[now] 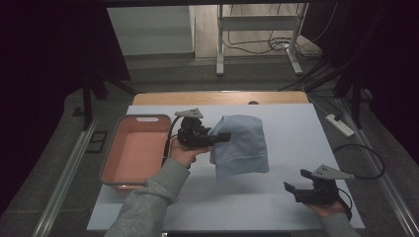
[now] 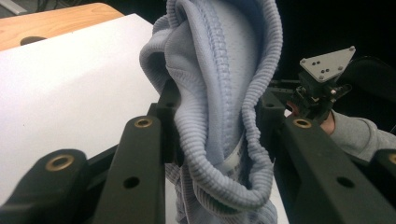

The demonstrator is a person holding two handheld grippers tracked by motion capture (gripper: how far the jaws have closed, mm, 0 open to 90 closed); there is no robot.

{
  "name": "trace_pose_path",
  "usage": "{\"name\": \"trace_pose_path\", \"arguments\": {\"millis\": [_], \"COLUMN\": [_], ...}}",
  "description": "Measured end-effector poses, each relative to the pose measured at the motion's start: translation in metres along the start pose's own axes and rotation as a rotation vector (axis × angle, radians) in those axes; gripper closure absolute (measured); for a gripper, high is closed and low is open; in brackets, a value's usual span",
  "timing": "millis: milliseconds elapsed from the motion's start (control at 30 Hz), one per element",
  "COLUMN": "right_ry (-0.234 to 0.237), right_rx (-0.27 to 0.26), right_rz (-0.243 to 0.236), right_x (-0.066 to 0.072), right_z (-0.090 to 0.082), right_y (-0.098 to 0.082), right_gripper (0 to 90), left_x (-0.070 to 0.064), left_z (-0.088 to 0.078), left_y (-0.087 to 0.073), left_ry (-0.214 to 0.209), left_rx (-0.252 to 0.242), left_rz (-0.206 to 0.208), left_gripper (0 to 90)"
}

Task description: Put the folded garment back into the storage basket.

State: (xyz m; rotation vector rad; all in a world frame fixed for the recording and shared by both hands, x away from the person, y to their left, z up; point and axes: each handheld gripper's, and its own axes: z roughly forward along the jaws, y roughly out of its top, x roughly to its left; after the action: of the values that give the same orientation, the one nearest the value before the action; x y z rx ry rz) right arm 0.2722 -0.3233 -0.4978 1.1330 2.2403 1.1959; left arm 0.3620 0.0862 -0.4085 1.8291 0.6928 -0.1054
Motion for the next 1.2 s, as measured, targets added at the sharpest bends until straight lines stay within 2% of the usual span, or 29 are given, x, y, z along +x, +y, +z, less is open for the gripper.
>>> {"name": "trace_pose_path", "arguments": {"millis": [233, 767, 1200], "right_ry": [-0.001, -0.003, -0.009], "right_rx": [0.0, 0.003, 0.005], "right_rz": [-0.002, -0.004, -0.001], "right_x": [0.0, 0.0, 0.0], "right_z": [0.0, 0.001, 0.001], "right_y": [0.0, 0.0, 0.0], "right_gripper": [17.7, 17.8, 17.9], "left_x": [-0.002, -0.004, -0.009], "left_z": [-0.003, -0.015, -0.026], "left_y": [0.0, 0.001, 0.009], "left_ry": [-0.008, 0.009, 0.014], "left_rx": [-0.004, -0.013, -0.036], "left_rz": [0.006, 0.016, 0.031], "left_gripper": [63.5, 63.5, 63.5]}}
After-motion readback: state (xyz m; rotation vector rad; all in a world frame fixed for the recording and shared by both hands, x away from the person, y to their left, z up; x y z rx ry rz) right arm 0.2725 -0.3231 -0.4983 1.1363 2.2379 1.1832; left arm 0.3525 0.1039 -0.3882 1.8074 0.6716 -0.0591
